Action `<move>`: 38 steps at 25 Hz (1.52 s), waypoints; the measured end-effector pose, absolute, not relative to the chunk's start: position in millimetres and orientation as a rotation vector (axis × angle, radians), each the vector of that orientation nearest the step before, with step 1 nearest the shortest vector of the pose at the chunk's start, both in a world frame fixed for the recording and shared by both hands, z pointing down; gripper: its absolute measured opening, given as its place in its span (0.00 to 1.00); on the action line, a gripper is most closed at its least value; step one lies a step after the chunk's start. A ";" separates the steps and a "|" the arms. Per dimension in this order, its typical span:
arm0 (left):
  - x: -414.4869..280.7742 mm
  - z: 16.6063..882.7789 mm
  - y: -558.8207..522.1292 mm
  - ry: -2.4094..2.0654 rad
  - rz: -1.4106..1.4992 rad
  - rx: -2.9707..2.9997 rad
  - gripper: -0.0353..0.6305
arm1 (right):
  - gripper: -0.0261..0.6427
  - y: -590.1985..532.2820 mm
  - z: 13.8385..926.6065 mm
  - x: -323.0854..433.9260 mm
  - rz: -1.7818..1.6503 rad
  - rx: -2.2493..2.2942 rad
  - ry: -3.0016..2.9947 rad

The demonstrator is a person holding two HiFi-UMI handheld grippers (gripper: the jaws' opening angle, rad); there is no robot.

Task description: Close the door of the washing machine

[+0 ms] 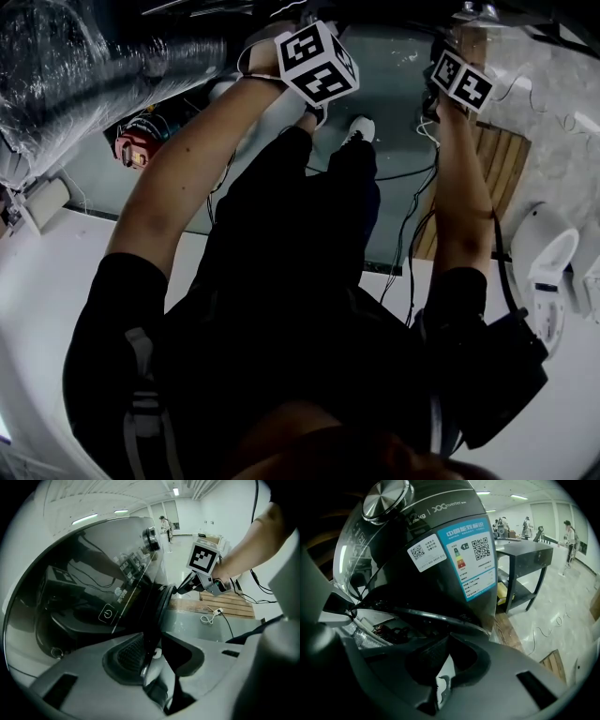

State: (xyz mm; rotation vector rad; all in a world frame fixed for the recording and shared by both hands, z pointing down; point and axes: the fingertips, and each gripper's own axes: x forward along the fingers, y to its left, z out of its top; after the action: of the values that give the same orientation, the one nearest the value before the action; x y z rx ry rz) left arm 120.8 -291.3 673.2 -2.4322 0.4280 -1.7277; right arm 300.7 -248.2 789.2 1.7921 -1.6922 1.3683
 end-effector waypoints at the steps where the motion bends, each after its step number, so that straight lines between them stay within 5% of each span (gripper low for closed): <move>1: 121.2 673.3 -291.9 0.438 -1.726 -2.431 0.24 | 0.04 -249.2 789.3 301.3 1.367 1.793 -1.699; 24: 97.8 657.4 -286.3 0.602 -1.744 -2.527 0.24 | 0.05 -249.1 760.3 291.1 1.225 1.728 -1.778; 38: 80.1 553.3 -289.8 0.911 -1.488 -2.671 0.24 | 0.05 -255.1 603.7 297.2 0.963 1.736 -1.969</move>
State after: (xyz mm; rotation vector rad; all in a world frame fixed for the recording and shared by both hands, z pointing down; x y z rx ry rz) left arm 80.1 -289.8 553.3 -2.6707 0.9110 -1.4877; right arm 297.2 -255.1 603.7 1.7362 -1.9687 0.9631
